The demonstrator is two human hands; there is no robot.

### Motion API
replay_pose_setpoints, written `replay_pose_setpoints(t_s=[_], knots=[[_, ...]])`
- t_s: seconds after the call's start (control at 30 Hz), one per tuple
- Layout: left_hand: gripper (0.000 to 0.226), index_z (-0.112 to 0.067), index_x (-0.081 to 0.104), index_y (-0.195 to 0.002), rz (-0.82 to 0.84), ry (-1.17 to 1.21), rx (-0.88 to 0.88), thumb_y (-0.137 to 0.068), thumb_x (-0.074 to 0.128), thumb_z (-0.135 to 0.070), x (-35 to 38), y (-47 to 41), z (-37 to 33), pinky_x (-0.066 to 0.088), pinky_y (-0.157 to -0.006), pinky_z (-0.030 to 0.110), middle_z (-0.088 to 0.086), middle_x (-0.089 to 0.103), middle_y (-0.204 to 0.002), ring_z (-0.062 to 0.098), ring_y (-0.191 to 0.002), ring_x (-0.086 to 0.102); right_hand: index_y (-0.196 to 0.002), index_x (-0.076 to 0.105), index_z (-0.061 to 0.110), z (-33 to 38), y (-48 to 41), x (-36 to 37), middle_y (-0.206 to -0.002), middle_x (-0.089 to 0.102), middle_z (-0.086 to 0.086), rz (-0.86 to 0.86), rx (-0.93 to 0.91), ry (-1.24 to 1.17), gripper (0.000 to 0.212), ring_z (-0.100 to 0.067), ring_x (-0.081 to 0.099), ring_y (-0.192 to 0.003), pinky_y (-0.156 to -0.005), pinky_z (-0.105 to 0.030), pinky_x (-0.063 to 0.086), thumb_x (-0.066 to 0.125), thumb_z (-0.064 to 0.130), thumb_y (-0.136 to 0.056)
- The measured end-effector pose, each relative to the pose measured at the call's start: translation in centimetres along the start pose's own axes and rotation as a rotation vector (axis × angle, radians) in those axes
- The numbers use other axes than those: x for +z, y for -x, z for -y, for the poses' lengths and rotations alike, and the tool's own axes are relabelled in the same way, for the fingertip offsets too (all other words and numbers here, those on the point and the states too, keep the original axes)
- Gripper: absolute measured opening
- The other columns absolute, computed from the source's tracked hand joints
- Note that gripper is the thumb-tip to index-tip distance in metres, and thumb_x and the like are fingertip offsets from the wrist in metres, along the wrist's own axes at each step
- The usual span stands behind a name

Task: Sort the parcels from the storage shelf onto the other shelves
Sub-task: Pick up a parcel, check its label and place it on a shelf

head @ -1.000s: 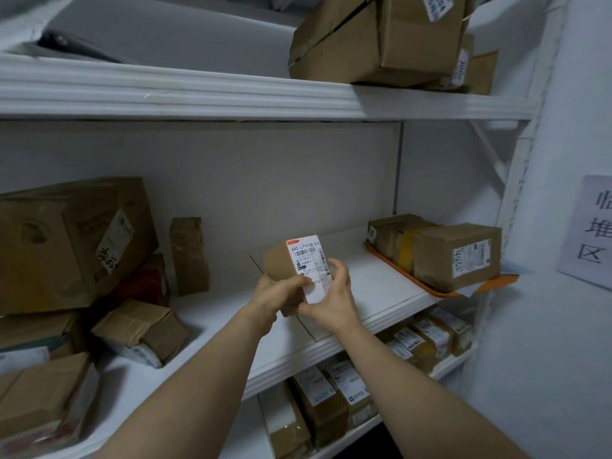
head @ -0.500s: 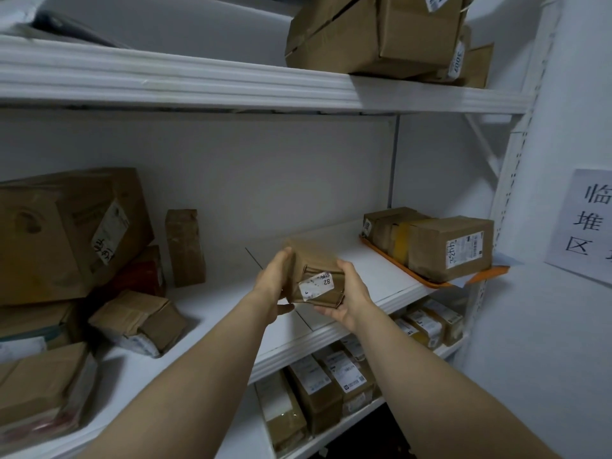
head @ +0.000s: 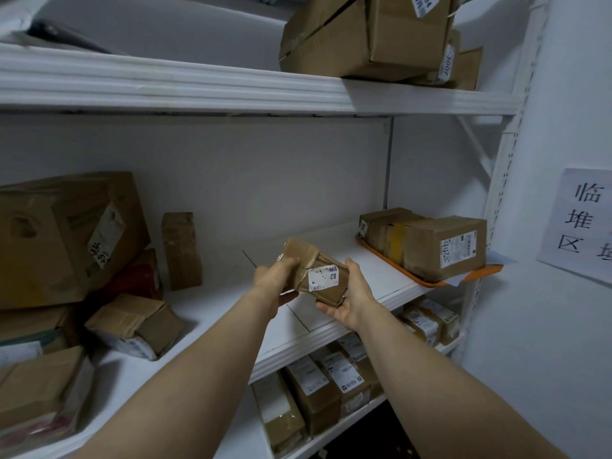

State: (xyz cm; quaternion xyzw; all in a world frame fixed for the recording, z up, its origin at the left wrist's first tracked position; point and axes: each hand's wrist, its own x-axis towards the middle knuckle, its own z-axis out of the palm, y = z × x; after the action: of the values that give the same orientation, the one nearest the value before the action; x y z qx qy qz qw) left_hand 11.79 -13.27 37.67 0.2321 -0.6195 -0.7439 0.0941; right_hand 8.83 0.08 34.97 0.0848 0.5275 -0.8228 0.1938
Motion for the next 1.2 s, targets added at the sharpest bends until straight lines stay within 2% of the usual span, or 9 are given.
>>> replay_pose_setpoints(t_s=[0.17,0.3,0.43,0.53,0.63,0.77,0.9,1.0,1.2], knots=[[0.048,-0.002,0.042,-0.118,0.039,-0.005,0.020,-0.081,0.068,-0.017,0.1,0.0,-0.2,0.054,-0.061,0.034,0.015,0.062,-0.102,0.026,-0.088,0.062,-0.101,0.064,0.007,0.4,0.6,-0.6,-0.098,0.066,-0.018,0.037,0.011,-0.059,0.043,-0.030,0.062,-0.090,-0.071,-0.040,0.055,0.046,0.045,-0.092],[0.087,-0.007,0.045,-0.127,0.161,-0.059,0.009,-0.059,0.081,-0.048,0.2,0.7,-0.1,0.051,-0.064,0.032,0.010,0.064,-0.111,0.023,-0.096,0.063,-0.115,0.058,0.006,0.3,0.7,-1.6,-0.114,0.061,-0.023,0.094,0.059,-0.184,0.039,-0.036,0.059,-0.105,-0.080,-0.049,0.053,0.047,0.034,-0.090],[0.059,-0.002,0.046,-0.109,0.132,-0.218,0.080,-0.069,0.082,-0.026,0.7,1.4,0.3,0.056,-0.070,0.035,0.008,0.061,-0.093,0.019,-0.083,0.061,-0.121,0.056,0.009,-0.1,0.4,-2.1,-0.110,0.060,-0.017,0.021,0.061,-0.029,0.042,-0.031,0.056,-0.101,-0.098,-0.053,0.039,0.045,0.031,-0.087],[0.054,-0.008,0.049,-0.111,0.173,-0.449,0.201,-0.067,0.081,-0.009,0.8,1.2,0.7,0.055,-0.079,0.039,0.009,0.061,-0.103,0.022,-0.092,0.060,-0.119,0.058,0.022,-0.4,0.6,-2.1,-0.116,0.060,-0.013,0.003,-0.001,0.165,0.043,-0.029,0.054,-0.105,-0.088,-0.046,0.045,0.049,0.049,-0.087],[0.086,-0.013,0.034,-0.125,0.210,-0.648,0.317,-0.053,0.081,-0.009,0.8,1.4,1.2,0.047,-0.097,0.039,0.009,0.047,-0.122,0.024,-0.111,0.050,-0.116,0.057,0.030,0.0,0.9,-2.1,-0.114,0.060,-0.011,0.072,-0.008,0.094,0.051,-0.027,0.055,-0.107,-0.085,-0.050,0.050,0.055,0.067,-0.081],[0.115,-0.016,0.022,-0.139,0.188,-0.635,0.370,-0.038,0.076,-0.014,0.6,1.0,2.4,0.047,-0.098,0.036,0.010,0.044,-0.134,0.024,-0.117,0.052,-0.110,0.055,0.025,0.4,1.3,-1.8,-0.111,0.060,-0.008,0.125,-0.089,0.046,0.035,-0.023,0.056,-0.100,-0.068,-0.044,0.053,0.070,0.041,-0.083],[0.109,-0.015,0.022,-0.140,0.191,-0.627,0.392,-0.053,0.087,-0.002,0.6,0.9,2.9,0.046,-0.097,0.033,0.008,0.043,-0.134,0.023,-0.118,0.050,-0.106,0.057,0.018,0.1,1.1,-1.9,-0.112,0.061,-0.012,0.135,-0.154,-0.010,0.032,-0.026,0.057,-0.104,-0.089,-0.053,0.052,0.075,0.021,-0.080],[0.089,-0.013,0.032,-0.132,0.111,-0.567,0.368,-0.060,0.085,-0.009,1.0,1.0,2.4,0.044,-0.102,0.040,0.007,0.040,-0.131,0.025,-0.119,0.046,-0.114,0.057,0.021,0.0,1.0,-2.3,-0.112,0.064,-0.009,0.099,-0.191,0.073,0.038,-0.025,0.058,-0.108,-0.095,-0.044,0.049,0.068,0.042,-0.084],[0.035,-0.013,0.056,-0.111,0.263,0.097,-0.149,-0.087,0.063,-0.038,0.9,1.9,1.4,0.047,-0.086,0.035,0.011,0.064,-0.098,0.024,-0.089,0.060,-0.129,0.054,0.024,0.7,1.3,-4.3,-0.128,0.055,-0.012,0.010,-0.105,0.176,0.056,-0.030,0.044,-0.128,-0.108,-0.045,0.027,0.049,0.061,-0.088]])
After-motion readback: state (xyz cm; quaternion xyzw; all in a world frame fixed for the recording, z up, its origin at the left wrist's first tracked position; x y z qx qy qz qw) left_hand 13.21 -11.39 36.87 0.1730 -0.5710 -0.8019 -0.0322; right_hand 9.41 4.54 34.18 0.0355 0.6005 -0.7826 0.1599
